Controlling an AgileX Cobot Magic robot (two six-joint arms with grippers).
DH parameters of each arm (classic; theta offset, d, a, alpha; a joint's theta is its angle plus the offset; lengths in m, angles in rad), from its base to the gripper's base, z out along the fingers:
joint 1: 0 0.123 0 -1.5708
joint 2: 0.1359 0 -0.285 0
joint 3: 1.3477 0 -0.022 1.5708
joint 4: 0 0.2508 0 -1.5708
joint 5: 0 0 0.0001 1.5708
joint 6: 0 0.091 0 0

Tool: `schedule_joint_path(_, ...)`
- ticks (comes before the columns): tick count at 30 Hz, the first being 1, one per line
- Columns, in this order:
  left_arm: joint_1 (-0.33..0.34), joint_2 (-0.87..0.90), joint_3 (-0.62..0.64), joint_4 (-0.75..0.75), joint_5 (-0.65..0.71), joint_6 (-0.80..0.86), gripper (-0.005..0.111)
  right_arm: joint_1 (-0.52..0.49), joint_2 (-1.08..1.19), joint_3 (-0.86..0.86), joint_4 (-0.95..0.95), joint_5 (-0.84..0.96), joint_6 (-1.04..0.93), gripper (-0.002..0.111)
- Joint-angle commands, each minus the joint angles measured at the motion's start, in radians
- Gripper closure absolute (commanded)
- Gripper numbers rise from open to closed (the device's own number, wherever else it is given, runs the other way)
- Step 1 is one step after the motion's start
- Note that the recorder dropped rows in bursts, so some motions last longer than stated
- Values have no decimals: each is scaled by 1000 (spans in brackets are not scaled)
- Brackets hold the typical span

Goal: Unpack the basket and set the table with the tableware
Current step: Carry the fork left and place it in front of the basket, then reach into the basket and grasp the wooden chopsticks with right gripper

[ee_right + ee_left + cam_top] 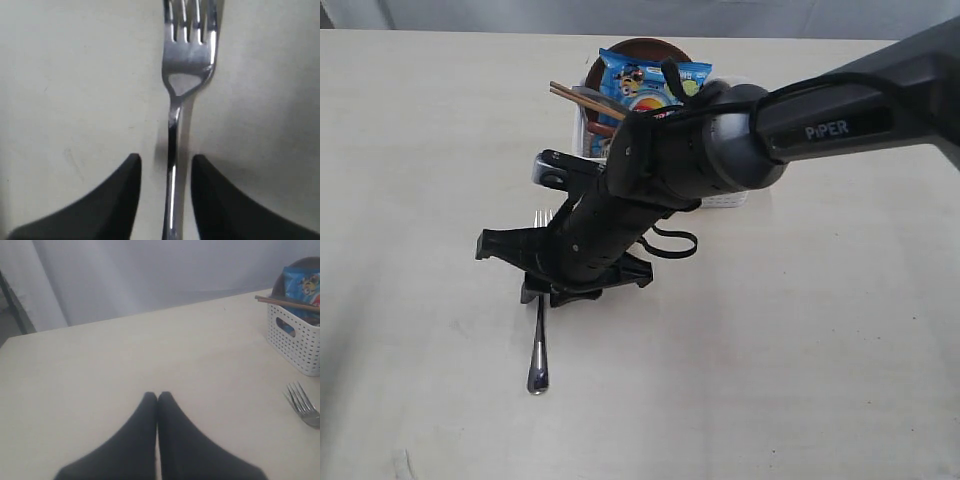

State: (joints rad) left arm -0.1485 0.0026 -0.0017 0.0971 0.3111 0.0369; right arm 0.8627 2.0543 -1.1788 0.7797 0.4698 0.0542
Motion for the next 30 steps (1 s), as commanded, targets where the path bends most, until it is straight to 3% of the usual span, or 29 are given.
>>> schedule_joint_path(1,5,-3,2,4,-12,-3,107,0,-25,-11,-5,13,-17,61)
schedule_joint_path(7,5,-3,2,4,-12,-3,107,0,-122,-111,-210,120,-25,68)
schedule_joint_path(12,5,-3,2,4,-12,-3,107,-7,-208,-288,-584,266,140,80)
schedule_joint_path(16,5,-3,2,4,-12,-3,107,-44,-195,-456,-867,465,233,72)
schedule_joint_path(19,5,-3,2,4,-12,-3,107,-74,-161,-522,-966,555,233,65)
schedule_joint_path(22,5,-3,2,4,-12,-3,107,-108,-116,-541,-1032,579,225,64)
schedule_joint_path(30,5,-3,2,4,-12,-3,107,-162,14,-541,-987,495,130,64)
